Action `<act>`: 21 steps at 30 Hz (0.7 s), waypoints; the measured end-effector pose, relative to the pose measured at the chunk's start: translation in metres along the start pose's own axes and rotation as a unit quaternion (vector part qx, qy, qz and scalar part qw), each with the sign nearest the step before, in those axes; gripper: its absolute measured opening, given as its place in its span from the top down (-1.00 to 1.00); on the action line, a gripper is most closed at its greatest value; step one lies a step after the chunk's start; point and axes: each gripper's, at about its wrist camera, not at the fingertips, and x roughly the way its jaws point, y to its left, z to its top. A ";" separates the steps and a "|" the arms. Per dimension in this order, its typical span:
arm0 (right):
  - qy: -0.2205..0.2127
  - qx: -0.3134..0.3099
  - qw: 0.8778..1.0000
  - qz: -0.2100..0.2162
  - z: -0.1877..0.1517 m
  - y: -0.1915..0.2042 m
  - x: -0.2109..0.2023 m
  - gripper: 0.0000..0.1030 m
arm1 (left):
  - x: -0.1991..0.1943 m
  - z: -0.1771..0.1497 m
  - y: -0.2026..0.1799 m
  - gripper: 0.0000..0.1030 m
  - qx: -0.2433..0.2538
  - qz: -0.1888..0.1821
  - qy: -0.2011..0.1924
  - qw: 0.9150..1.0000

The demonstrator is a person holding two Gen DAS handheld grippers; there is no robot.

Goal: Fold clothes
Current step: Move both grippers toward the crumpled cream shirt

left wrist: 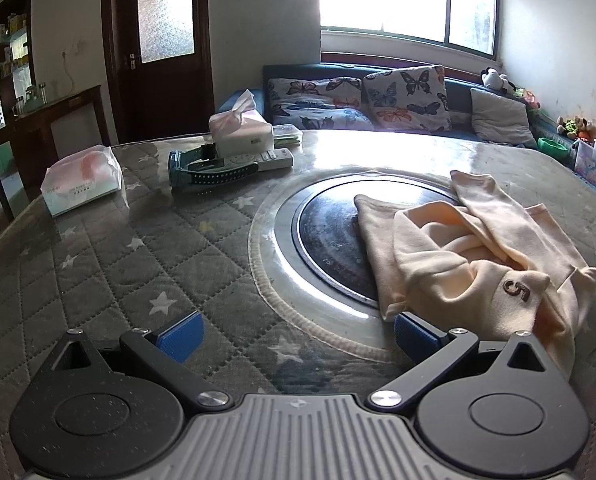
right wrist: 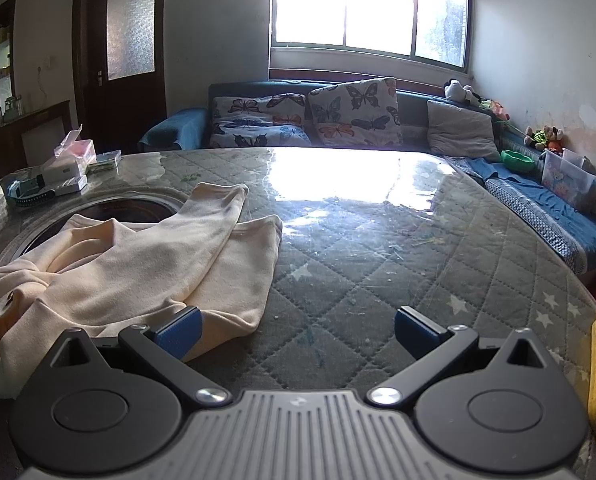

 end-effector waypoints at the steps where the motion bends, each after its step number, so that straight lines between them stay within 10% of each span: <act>1: 0.000 -0.001 1.000 0.001 0.000 0.001 0.000 -1.00 | -0.001 0.000 -0.001 -1.00 0.001 -0.001 -0.001 1.000; 21: 0.008 -0.024 0.999 0.025 0.001 0.017 0.000 -1.00 | -0.002 0.005 -0.026 -1.00 0.014 -0.036 -0.004 0.999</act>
